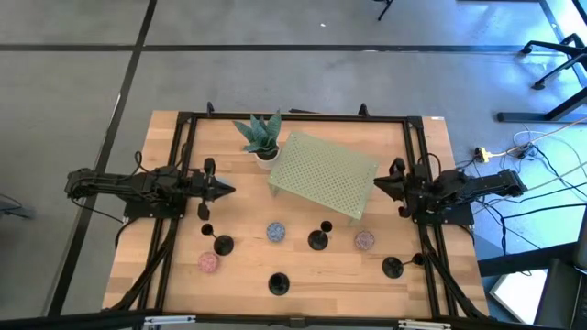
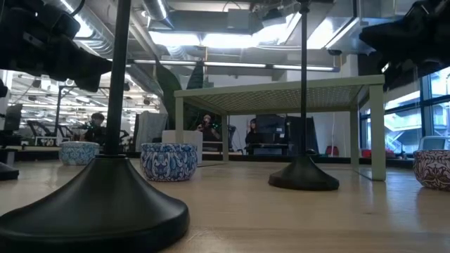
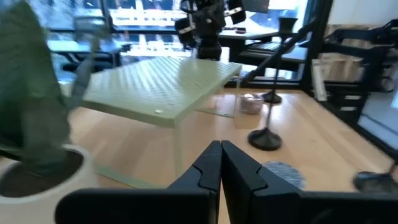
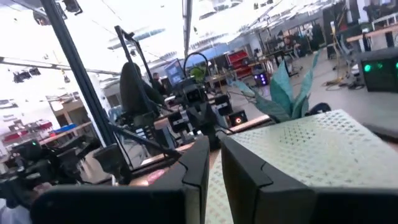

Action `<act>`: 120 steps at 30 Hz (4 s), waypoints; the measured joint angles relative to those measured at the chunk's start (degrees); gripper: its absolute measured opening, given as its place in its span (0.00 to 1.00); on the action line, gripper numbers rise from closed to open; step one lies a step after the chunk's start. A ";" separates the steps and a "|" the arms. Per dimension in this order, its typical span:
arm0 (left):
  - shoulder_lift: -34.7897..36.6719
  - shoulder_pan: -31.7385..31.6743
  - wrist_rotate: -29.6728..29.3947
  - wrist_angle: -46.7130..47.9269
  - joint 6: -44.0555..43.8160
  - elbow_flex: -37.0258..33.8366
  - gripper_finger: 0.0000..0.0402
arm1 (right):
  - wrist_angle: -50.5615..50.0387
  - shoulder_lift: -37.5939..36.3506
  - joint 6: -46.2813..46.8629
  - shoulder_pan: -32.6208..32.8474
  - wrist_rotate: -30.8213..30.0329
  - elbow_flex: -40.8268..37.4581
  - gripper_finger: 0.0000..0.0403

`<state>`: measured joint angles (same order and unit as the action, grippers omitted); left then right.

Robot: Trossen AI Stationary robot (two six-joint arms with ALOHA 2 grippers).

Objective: Stock candles and holders on shelf
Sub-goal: Put the black candle holder on the shelf

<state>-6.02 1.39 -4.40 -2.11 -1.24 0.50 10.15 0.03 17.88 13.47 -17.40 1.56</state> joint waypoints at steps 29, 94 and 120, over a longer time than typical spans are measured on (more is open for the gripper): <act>-0.02 0.01 -4.59 -10.69 -0.58 0.00 0.11 | 5.18 0.85 -16.83 0.12 10.03 7.51 0.25; 0.00 0.01 -10.93 -16.13 -1.00 0.00 0.30 | -29.12 36.82 -2.19 23.21 50.68 25.09 0.43; 0.00 0.00 -10.98 -16.13 -1.00 0.00 0.29 | -19.51 38.32 -1.49 24.61 20.25 25.05 0.11</act>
<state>-6.02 1.39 -15.38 -18.24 -2.24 0.50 -9.35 38.35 16.39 38.09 2.85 26.61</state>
